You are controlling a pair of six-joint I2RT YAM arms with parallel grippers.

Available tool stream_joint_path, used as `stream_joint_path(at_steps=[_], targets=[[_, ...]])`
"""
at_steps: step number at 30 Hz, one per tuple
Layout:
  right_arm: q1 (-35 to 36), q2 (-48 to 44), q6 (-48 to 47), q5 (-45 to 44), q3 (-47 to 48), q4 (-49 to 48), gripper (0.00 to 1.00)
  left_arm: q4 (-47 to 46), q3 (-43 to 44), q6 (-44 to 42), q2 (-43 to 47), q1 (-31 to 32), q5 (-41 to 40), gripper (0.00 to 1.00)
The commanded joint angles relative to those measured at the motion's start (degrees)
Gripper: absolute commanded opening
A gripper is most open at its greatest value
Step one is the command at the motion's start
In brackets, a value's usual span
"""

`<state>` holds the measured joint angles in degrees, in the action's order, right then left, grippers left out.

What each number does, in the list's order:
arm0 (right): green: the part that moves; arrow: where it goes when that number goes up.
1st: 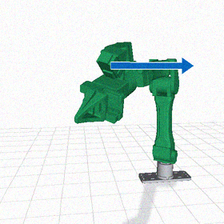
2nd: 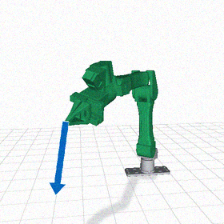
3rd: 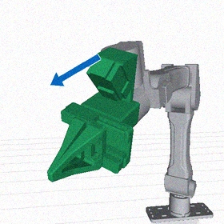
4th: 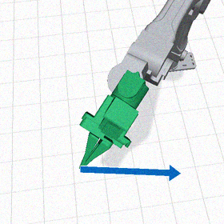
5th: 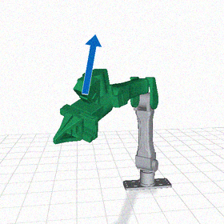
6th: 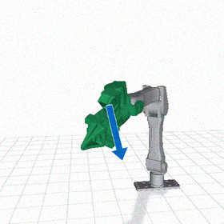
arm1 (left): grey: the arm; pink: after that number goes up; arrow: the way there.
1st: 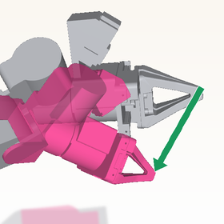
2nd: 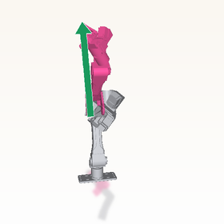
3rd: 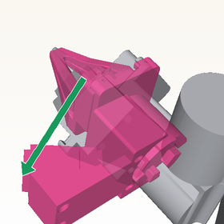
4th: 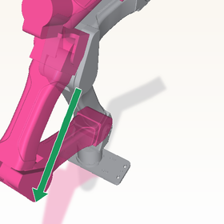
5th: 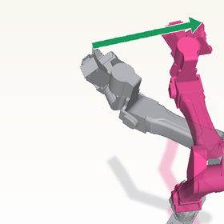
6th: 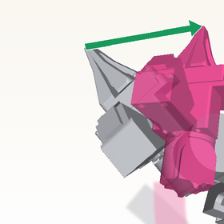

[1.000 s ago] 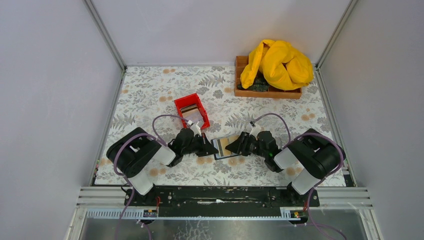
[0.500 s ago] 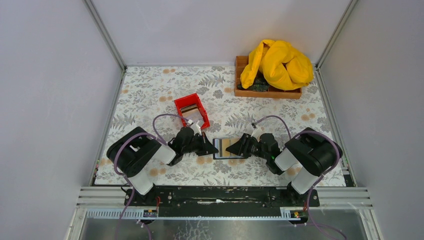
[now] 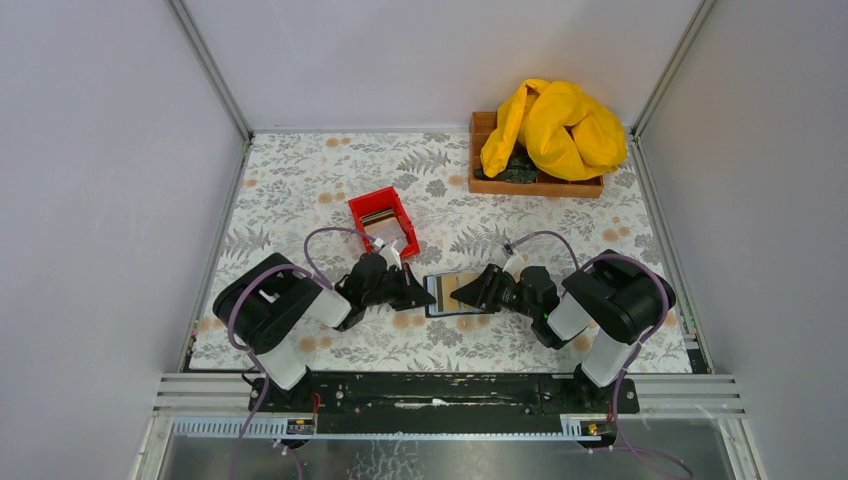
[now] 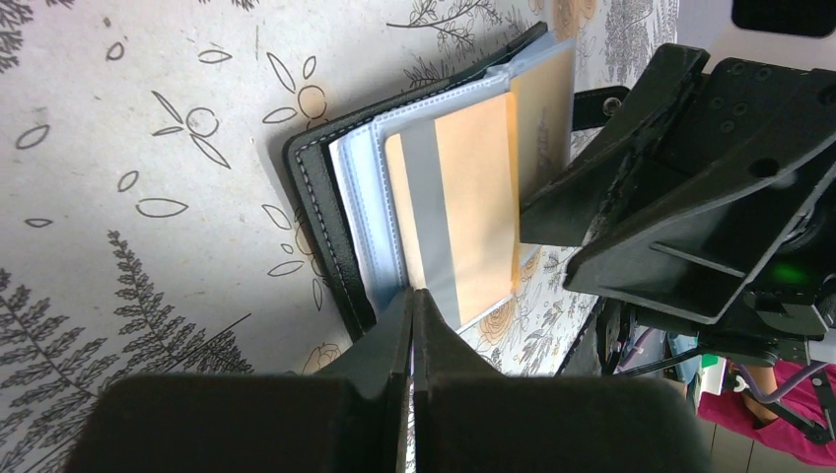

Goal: Take the credit cards out of the card holder

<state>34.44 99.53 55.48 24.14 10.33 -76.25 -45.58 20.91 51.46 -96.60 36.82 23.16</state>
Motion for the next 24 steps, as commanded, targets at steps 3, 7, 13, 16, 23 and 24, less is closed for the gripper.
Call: stream_joint_path(at_steps=[3,7,13,16,23,24], targets=[[1.07,-1.17,3.24,6.28,1.18,-9.69,0.45,1.42,1.21,-1.63,-1.59,0.36,-0.41,0.00],[1.07,-0.46,2.53,6.43,2.02,-8.31,0.45,1.37,1.22,-1.54,-1.54,0.36,-0.33,0.00],[1.07,1.14,2.17,6.62,2.89,-8.11,0.44,1.49,1.48,-1.48,-1.55,0.31,-0.21,0.00],[1.20,0.87,0.38,6.43,4.02,-4.51,0.44,1.45,1.67,-1.45,-1.66,0.36,-0.05,0.00],[1.90,-1.06,-4.72,4.73,7.18,6.99,0.44,1.64,1.73,-1.41,-1.57,0.40,0.01,0.00],[1.99,-1.16,-5.15,4.62,7.57,8.01,0.44,1.68,1.69,-1.38,-1.63,0.37,0.03,0.00]])
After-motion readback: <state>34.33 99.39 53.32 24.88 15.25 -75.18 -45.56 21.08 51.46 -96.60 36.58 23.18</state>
